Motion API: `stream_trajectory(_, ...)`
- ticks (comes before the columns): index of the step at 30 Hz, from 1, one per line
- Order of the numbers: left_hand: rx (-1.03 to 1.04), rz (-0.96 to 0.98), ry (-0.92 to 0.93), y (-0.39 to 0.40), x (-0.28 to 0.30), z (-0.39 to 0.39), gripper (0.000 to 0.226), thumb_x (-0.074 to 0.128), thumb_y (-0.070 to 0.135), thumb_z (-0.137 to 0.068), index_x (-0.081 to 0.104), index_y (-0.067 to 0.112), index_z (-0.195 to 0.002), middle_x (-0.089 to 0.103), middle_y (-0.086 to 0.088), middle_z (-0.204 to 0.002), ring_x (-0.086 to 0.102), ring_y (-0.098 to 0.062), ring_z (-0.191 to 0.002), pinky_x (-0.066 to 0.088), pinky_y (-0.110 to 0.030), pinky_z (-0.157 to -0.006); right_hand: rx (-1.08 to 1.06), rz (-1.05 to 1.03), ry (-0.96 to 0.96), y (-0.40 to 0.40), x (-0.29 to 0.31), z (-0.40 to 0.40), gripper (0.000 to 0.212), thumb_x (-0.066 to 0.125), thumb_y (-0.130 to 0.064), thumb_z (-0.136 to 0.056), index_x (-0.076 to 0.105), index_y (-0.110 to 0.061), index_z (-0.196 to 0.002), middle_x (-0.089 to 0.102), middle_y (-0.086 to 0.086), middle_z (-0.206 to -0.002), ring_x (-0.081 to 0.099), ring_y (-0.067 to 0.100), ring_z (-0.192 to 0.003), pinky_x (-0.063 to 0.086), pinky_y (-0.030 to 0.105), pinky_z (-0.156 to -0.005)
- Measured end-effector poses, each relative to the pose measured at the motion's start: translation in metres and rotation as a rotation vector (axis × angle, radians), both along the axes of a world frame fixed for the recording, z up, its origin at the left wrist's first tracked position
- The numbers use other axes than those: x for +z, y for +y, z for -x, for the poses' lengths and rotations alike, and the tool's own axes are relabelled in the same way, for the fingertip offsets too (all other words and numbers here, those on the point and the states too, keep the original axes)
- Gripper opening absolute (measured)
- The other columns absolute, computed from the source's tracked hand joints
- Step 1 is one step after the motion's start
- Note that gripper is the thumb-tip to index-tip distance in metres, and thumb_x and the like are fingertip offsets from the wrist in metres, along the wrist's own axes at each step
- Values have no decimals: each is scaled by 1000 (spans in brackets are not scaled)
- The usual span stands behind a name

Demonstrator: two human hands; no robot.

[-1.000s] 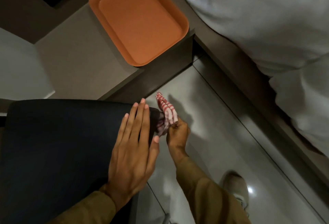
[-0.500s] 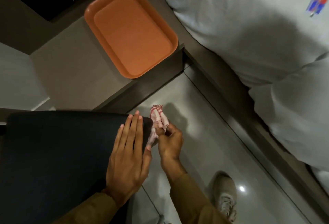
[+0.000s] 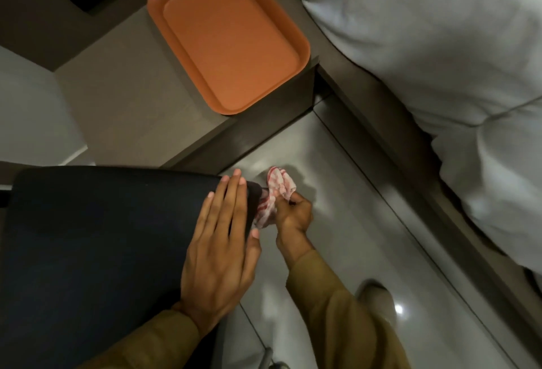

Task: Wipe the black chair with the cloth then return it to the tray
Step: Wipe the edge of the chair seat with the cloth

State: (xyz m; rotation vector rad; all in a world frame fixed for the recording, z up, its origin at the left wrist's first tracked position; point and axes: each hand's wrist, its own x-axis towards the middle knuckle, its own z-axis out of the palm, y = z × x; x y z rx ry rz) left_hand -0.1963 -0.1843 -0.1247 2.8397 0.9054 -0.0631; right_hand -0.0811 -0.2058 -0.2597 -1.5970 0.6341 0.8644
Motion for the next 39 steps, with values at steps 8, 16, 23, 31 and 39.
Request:
stream_trajectory(8,10,35,59,0,5,-2,71,30,38,-107,20,4,-168,17,-10,-179,16,-23,-167,25,-49,-134,86,-74,-43,-14,53,1,23,73,-10,-93,77,-14,-115,80,-2,-102,76,9,-87,63,21,-79)
stream_trajectory(16,3,59,3,-1,1,1,73,32,39,-107,17,5,-169,14,-7,-180,10,-20,-168,10,-39,-137,-5,86,-3,4,-41,-7,27,80,-14,-87,78,-4,-111,76,-3,-98,71,12,-80,58,15,-77)
stream_trajectory(23,-18,60,-21,0,-1,2,73,35,33,-104,20,3,-169,17,-9,-179,11,-21,-168,12,-41,-137,8,76,43,3,-58,-9,25,81,-16,-86,79,-6,-110,77,-3,-93,74,17,-88,59,22,-81)
stream_trajectory(31,27,111,49,0,9,-4,74,34,34,-102,23,2,-167,22,-12,-177,21,-27,-166,32,-57,-130,214,-140,-123,-24,65,5,26,69,-12,-96,75,-20,-120,78,-13,-99,75,-2,-88,61,17,-81)
stream_trajectory(39,21,108,1,-3,10,-4,76,38,34,-100,22,4,-168,20,-9,-178,17,-22,-167,21,-46,-134,174,-121,-62,-13,9,-7,31,63,-8,-100,70,-9,-129,74,6,-125,70,22,-116,55,35,-105)
